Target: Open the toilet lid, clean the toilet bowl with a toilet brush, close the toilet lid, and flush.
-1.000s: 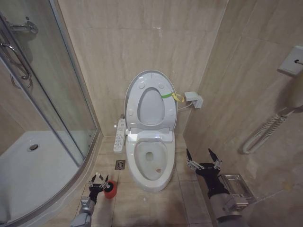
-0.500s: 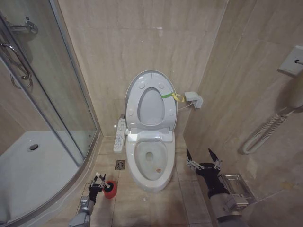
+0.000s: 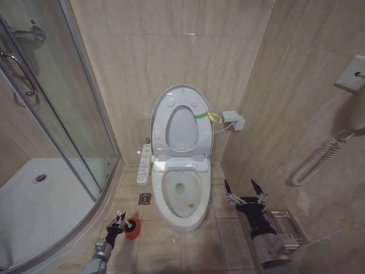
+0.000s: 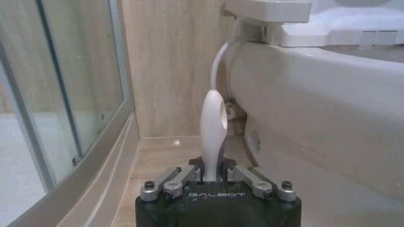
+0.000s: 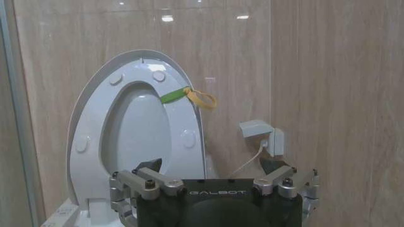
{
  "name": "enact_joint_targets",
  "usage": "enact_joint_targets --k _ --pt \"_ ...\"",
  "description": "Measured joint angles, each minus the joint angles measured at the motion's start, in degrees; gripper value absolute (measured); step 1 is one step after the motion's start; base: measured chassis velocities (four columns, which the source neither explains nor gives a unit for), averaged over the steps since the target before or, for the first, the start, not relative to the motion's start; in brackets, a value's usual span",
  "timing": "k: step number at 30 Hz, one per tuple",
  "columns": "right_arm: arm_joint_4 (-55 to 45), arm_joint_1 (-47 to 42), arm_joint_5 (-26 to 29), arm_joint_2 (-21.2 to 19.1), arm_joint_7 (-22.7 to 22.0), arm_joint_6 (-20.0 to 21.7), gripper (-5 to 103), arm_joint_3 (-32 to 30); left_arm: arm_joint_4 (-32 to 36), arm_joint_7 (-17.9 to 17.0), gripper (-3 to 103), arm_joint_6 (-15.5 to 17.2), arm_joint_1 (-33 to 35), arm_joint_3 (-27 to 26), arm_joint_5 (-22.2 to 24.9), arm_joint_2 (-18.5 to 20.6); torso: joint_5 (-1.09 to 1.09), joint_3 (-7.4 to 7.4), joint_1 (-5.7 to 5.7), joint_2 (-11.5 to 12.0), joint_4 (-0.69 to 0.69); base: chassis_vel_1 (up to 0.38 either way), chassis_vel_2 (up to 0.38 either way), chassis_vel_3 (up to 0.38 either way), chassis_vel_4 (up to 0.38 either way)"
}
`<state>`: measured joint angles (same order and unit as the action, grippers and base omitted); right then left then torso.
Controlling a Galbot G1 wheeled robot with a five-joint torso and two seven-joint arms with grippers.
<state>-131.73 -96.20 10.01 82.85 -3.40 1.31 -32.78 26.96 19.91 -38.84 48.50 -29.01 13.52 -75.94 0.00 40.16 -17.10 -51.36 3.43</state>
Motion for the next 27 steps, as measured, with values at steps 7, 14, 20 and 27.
enact_joint_targets --k 7,14,20,27 --pt "0.0 0.0 0.0 0.0 0.0 0.0 100 0.0 2.3 -0.6 18 0.5 1.2 0.0 2.3 -0.3 0.0 0.0 0.0 0.0 0.0 0.0 0.0 0.0 0.0" --pt "0.0 0.0 0.0 0.0 0.0 0.0 100 0.0 6.2 -2.2 18 1.0 3.3 -0.4 2.8 -0.3 0.0 0.0 0.0 0.0 0.0 0.0 0.0 0.0 0.0" --pt "0.0 0.0 0.0 0.0 0.0 0.0 100 0.0 10.5 -3.6 18 2.2 5.6 -0.6 3.2 0.0 0.0 0.0 0.0 0.0 0.0 0.0 0.0 0.0 0.0" --pt "0.0 0.0 0.0 0.0 0.0 0.0 100 0.0 19.2 -5.7 18 4.1 11.1 -0.6 5.7 -0.3 0.01 0.0 0.0 0.0 0.0 0.0 0.0 0.0 0.0"
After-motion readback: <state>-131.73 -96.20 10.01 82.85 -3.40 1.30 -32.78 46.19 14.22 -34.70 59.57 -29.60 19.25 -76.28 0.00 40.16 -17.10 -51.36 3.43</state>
